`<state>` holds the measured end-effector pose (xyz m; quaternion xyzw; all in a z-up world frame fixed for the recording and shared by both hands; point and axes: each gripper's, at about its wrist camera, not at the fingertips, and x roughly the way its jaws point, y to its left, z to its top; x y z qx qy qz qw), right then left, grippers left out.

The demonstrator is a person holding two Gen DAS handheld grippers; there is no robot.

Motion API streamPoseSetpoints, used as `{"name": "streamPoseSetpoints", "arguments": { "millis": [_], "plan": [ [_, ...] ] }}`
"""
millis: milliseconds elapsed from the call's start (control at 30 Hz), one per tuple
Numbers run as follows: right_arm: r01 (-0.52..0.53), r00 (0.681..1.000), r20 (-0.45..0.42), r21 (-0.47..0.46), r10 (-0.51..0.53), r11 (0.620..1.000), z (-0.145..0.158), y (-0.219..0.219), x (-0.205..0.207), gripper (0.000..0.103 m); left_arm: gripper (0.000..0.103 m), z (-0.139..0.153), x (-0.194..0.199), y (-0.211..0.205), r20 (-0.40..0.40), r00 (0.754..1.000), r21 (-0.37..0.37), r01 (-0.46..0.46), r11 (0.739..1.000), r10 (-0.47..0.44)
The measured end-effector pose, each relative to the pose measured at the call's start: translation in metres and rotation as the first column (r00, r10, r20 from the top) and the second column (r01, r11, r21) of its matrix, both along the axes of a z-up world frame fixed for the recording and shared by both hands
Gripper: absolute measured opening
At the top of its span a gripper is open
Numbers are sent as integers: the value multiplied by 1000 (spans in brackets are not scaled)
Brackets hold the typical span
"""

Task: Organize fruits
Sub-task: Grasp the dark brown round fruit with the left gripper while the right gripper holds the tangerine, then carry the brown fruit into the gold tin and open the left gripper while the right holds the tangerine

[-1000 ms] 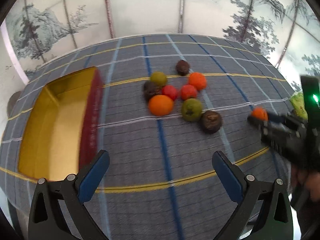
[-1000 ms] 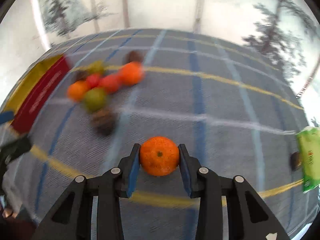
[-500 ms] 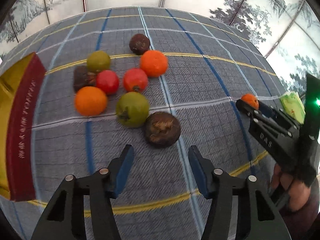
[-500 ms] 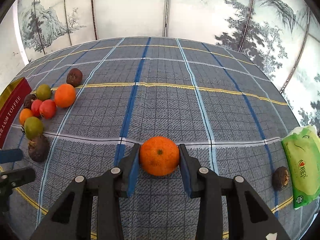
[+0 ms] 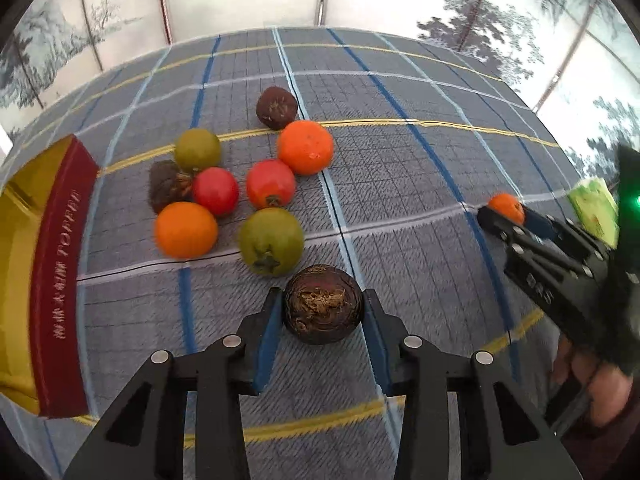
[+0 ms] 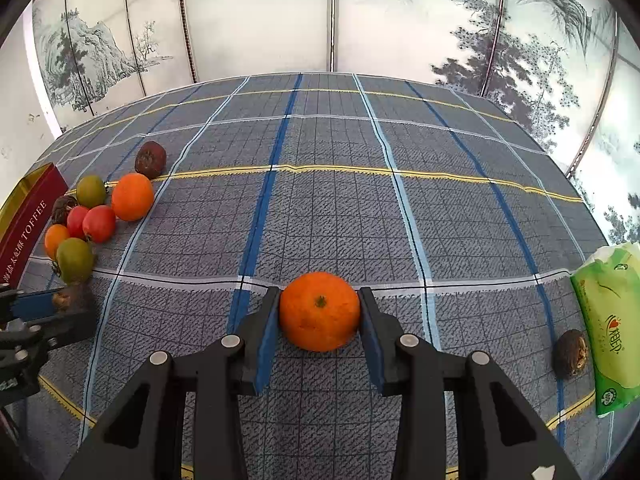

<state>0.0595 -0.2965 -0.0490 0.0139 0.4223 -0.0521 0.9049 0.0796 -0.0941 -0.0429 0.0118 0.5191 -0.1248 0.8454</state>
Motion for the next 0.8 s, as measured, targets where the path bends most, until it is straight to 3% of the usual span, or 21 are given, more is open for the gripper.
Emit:
{"name": "streamPoseSetpoints", "arguments": {
  "millis": [200,400,633,800],
  "plan": [
    [1,1000,-2,-7,-1,1000,0,1,0,36,40,36,-20,39,79,997,0,0,1000,0],
    [1,1000,-2,-7,-1,1000,0,1,0,36,40,59,-13,115,149,982,34,-124,992,118],
    [1,1000,-2,-7,-1,1000,0,1,0,36,40,40,4,220,125,949,141,-305,942,289],
    [1,1000,-2,-6,-1,1000,0,1,0,36,40,17,8,262,90,934,178,-355,918,344]
  ]
}}
